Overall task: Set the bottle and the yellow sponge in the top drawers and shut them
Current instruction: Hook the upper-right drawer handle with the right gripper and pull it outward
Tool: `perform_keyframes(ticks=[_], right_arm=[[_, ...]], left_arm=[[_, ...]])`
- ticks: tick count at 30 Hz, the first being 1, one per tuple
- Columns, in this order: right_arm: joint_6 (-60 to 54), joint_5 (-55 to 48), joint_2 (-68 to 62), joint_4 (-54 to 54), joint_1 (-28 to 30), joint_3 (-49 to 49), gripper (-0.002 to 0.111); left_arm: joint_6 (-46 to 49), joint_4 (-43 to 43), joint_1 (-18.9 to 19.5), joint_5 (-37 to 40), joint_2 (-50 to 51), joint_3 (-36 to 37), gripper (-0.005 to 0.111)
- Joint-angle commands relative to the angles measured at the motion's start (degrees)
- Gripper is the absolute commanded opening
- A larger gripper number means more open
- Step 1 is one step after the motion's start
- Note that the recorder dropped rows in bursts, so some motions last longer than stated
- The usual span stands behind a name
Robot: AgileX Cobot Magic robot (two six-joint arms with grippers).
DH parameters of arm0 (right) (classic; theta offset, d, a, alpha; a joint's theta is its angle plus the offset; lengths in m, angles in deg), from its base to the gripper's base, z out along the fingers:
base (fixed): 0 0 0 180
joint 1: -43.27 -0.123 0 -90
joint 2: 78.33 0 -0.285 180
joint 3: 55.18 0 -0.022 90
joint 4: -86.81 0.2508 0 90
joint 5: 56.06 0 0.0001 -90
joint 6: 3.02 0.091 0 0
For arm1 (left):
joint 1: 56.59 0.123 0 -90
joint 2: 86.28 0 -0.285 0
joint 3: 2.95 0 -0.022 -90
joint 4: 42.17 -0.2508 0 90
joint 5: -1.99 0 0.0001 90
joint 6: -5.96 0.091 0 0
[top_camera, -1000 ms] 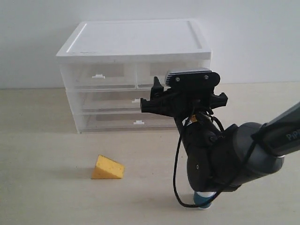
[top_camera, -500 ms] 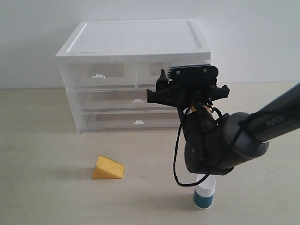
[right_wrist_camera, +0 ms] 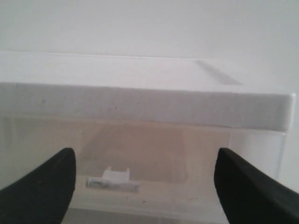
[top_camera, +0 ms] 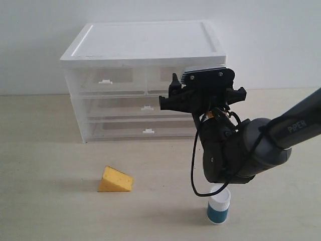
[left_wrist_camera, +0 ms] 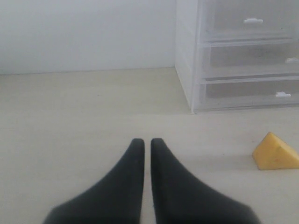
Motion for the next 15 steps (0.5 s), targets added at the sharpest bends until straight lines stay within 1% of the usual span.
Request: perform_keyframes(ticks=[1, 7, 15], right_arm=[[-0.2, 0.3, -2.1, -0.8, 0.4, -1.8, 0.074], [-0.1, 0.3, -3.5, -0.7, 0.4, -4.0, 0.074], [-0.2, 0.3, -3.5, -0.4, 0.4, -4.1, 0.074]], left_arm=[[-0.3, 0.4, 0.2, -0.3, -0.2, 0.2, 0.004], [-0.3, 0.4, 0.2, -0.3, -0.2, 0.2, 0.004], [-0.3, 0.4, 0.2, -0.3, -0.2, 0.2, 0.004]])
